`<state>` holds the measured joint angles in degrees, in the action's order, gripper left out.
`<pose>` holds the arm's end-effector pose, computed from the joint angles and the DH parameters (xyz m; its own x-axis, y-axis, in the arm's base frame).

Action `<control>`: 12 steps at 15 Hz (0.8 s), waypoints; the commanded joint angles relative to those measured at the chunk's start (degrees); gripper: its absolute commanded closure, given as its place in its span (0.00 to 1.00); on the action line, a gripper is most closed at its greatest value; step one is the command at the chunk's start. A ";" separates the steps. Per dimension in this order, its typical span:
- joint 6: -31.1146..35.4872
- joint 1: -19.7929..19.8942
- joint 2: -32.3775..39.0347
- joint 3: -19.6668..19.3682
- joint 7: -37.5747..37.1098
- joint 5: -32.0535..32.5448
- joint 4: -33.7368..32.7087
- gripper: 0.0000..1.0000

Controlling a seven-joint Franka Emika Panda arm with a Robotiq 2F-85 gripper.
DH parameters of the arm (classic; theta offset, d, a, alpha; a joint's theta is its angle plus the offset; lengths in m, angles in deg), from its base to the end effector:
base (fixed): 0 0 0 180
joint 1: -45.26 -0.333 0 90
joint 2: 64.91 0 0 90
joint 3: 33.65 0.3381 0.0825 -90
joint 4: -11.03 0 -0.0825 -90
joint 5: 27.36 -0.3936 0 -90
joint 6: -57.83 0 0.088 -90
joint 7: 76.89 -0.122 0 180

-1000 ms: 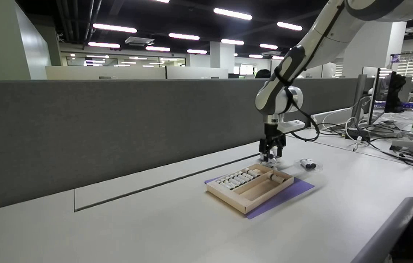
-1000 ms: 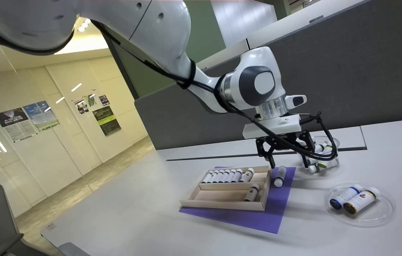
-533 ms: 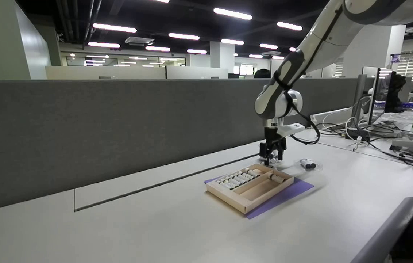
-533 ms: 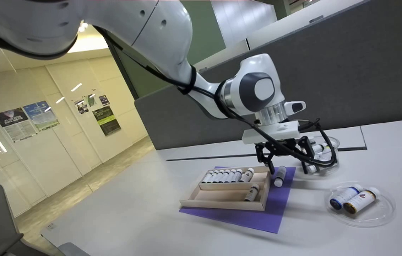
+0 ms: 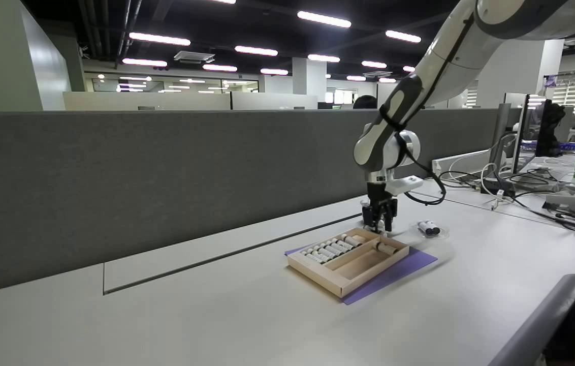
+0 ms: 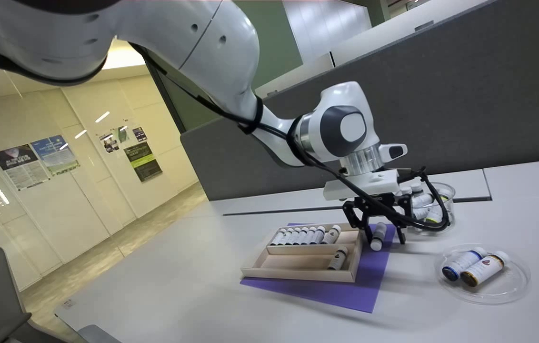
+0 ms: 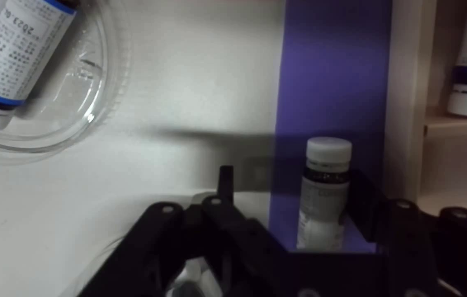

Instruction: Pick the bottle on the purple mat and place it on the tray

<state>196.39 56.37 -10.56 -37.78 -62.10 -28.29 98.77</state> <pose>0.6873 -0.1804 0.0773 0.9975 0.0068 -0.0700 0.0090 -0.9995 0.0317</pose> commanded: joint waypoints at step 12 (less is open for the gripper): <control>-12.72 -2.11 -5.12 -0.59 -6.70 0.89 -2.28 0.95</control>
<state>191.06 55.56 -11.78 -37.99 -65.03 -28.27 97.05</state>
